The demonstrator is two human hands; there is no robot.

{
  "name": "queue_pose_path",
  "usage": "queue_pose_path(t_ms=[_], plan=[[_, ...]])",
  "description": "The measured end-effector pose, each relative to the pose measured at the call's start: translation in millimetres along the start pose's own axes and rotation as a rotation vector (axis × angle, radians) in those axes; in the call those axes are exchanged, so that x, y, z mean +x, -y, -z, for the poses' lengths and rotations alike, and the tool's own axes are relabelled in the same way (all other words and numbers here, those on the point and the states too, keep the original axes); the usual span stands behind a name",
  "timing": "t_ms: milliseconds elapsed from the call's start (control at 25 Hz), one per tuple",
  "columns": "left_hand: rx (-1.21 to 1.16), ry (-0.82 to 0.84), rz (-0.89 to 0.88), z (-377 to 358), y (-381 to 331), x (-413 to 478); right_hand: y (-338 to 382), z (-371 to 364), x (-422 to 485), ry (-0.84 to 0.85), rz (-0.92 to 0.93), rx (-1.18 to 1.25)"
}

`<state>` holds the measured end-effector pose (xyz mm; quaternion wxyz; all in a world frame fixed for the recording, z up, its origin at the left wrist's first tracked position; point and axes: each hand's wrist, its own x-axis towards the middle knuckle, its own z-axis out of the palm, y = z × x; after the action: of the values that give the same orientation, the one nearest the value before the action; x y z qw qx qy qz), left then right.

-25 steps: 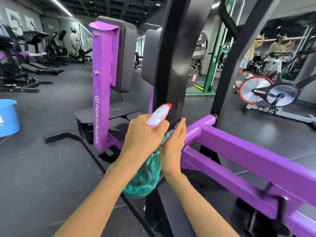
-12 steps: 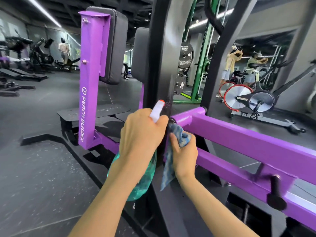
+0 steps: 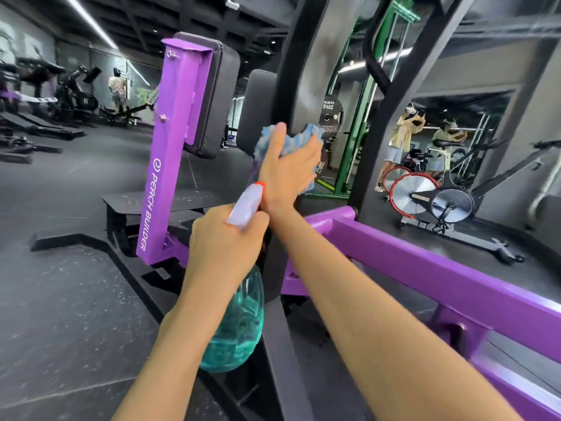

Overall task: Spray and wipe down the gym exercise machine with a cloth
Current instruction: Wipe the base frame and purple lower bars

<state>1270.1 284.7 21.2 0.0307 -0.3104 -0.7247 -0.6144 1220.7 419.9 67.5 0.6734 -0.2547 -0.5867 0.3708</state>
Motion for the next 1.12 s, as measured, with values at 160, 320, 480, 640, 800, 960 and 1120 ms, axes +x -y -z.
queue_pose_path(t_ms=[160,320,480,640,800,960,1120], plan=[[-0.027,-0.015,0.112,15,24,6,-74,23,-62,0.259,0.152,-0.215],[0.013,-0.009,0.065,24,39,8,-63,17,-34,0.288,0.144,-0.242],[-0.031,-0.038,0.098,31,52,10,-22,-3,16,0.152,0.339,-0.258],[-0.066,-0.023,0.122,32,57,7,-88,22,-53,0.135,0.197,-0.26],[-0.072,-0.018,0.12,30,60,5,-152,76,-126,0.393,0.203,-0.27],[-0.052,0.051,0.129,17,69,2,-114,51,-93,0.325,0.216,-0.223],[-0.049,0.096,0.169,1,82,-4,-138,34,-84,0.309,0.228,-0.23]])
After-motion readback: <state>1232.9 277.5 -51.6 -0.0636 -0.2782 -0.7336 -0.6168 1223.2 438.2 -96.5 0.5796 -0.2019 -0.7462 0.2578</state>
